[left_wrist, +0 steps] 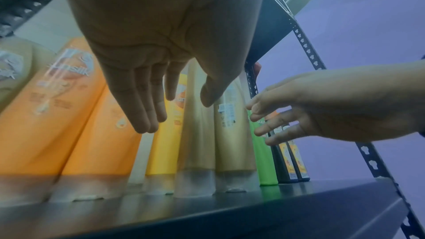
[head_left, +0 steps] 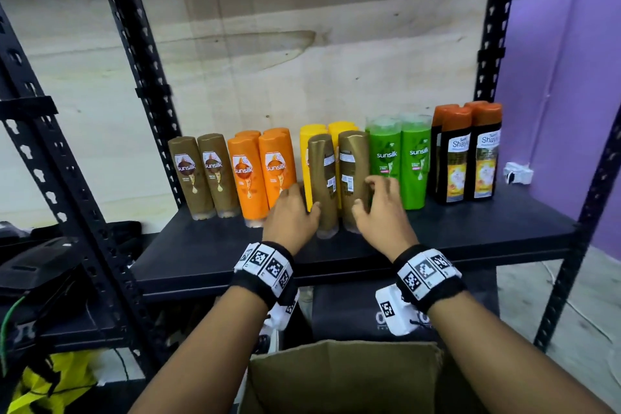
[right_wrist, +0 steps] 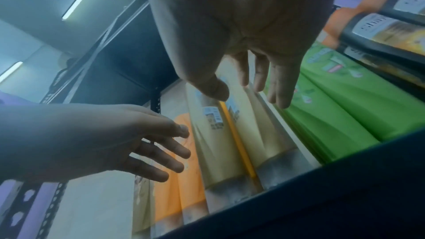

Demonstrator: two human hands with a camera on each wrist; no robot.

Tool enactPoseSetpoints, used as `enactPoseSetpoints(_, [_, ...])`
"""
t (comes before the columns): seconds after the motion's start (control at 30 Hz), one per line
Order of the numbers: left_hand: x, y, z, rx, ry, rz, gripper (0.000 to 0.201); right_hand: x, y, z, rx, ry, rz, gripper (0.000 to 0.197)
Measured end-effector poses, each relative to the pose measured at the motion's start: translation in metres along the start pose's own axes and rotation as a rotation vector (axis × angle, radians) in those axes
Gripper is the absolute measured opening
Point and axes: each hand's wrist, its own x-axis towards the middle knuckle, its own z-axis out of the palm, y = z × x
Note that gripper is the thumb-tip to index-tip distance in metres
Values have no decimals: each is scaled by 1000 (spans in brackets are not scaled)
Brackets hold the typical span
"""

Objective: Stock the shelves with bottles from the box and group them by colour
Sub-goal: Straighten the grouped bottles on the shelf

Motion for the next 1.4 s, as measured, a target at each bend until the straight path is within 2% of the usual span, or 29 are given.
enactPoseSetpoints(0.1, [7, 6, 9, -93, 12, -4, 56, 6, 9, 5, 85, -23, 77, 63])
enactPoseSetpoints(0.2, [12, 10, 18, -162, 0, -22, 59, 13, 16, 14, 130, -80, 119, 71])
enactPoseSetpoints(0.4, [12, 11, 31, -167, 43, -36, 44, 19, 26, 27, 219, -74, 177, 64])
enactPoseSetpoints(0.53, [9, 9, 34, -190, 60, -38, 45, 19, 31, 29, 200, -70, 158, 57])
enactPoseSetpoints(0.7, [-1, 3, 31, -220, 73, -33, 53, 11, 34, 30, 184, -19, 137, 61])
enactPoseSetpoints(1.0, [-15, -4, 31, -282, 118, -20, 48, 2, 34, 19, 224, -42, 163, 58])
enactPoseSetpoints(1.07, [-12, -4, 32, -310, 99, -28, 52, 3, 33, 21, 277, -36, 160, 60])
enactPoseSetpoints(1.2, [-2, -6, 39, -419, 65, -33, 75, 8, 31, 28, 419, -70, 225, 60])
enactPoseSetpoints(1.27, [2, -7, 43, -485, 85, -41, 66, 9, 32, 33, 497, -82, 269, 58])
enactPoseSetpoints(1.33, [3, -9, 49, -566, 103, -43, 43, 8, 34, 37, 529, -53, 267, 54])
enactPoseSetpoints(1.4, [2, -9, 53, -632, 120, -32, 31, 6, 33, 41, 542, -23, 246, 49])
